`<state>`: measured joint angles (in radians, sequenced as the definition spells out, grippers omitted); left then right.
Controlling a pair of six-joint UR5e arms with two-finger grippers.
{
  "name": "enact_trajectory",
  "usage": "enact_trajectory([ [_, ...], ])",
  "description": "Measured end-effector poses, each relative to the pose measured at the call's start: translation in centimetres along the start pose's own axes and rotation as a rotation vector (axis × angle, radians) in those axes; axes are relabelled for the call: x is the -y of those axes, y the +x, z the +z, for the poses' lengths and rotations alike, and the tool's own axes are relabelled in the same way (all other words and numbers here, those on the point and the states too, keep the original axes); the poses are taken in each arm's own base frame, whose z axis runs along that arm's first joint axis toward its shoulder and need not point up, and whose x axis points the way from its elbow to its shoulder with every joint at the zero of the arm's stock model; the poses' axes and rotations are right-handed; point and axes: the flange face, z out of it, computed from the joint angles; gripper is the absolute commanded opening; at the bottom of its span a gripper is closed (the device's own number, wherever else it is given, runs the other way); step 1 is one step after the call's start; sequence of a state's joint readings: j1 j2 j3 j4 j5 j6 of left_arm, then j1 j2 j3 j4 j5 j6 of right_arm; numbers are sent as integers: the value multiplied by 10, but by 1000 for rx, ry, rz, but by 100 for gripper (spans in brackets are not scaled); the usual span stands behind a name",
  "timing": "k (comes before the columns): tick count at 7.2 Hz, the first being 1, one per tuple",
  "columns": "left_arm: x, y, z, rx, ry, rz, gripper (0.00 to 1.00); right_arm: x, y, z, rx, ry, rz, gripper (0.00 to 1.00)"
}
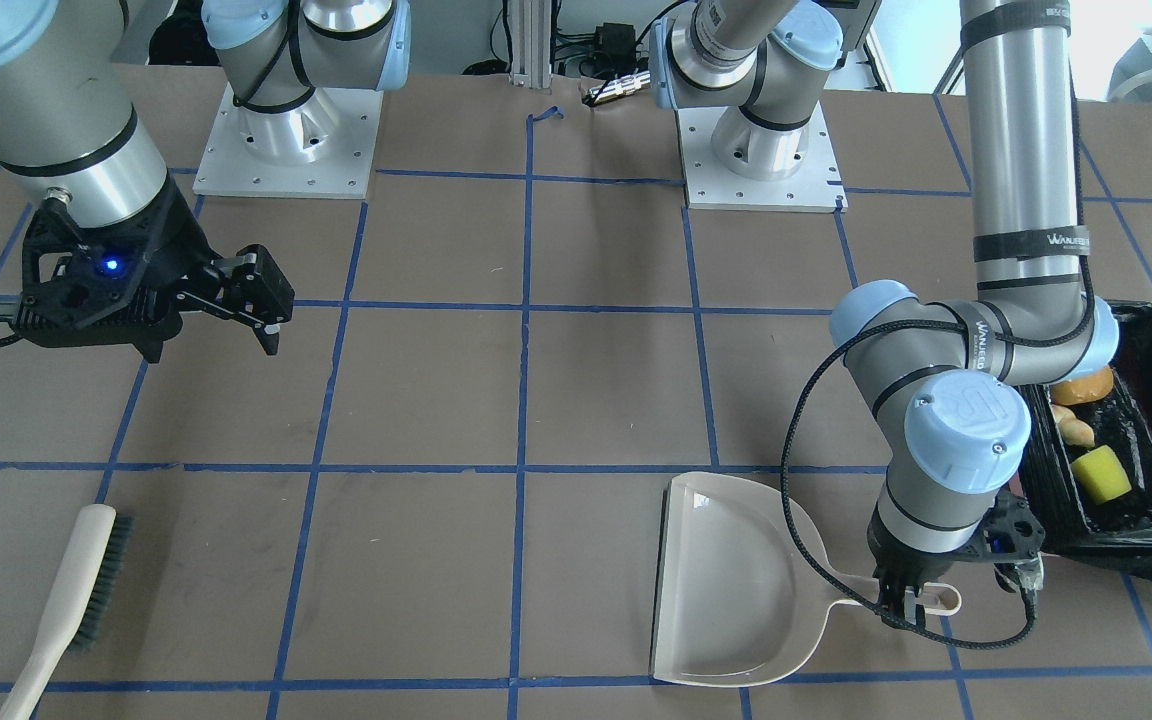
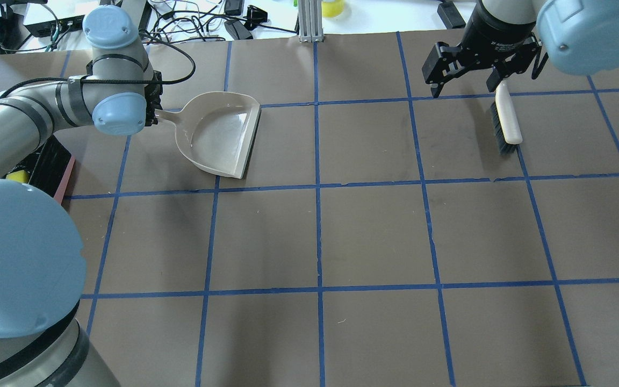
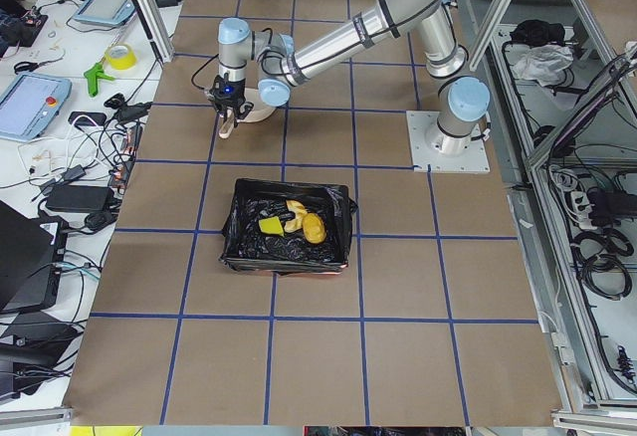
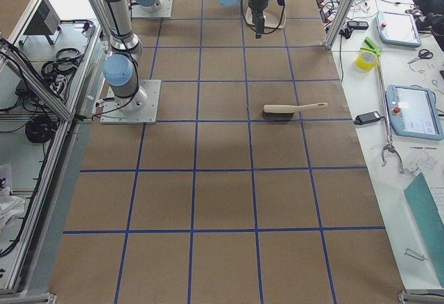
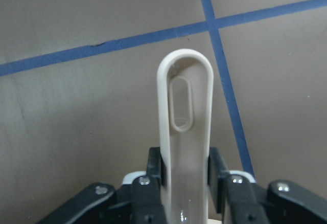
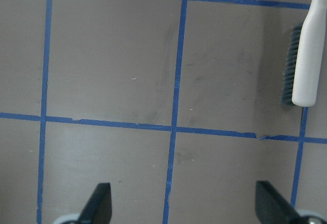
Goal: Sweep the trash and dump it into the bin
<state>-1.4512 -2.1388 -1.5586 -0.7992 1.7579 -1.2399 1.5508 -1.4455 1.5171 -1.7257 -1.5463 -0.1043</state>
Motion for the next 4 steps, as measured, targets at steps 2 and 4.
enact_trajectory([
  [2, -1, -1, 1, 3, -1, -23, 0, 0, 0, 0, 0, 0, 0, 100],
  [4, -1, -3, 2, 7, -2, -50, 0, 0, 0, 0, 0, 0, 0, 100],
])
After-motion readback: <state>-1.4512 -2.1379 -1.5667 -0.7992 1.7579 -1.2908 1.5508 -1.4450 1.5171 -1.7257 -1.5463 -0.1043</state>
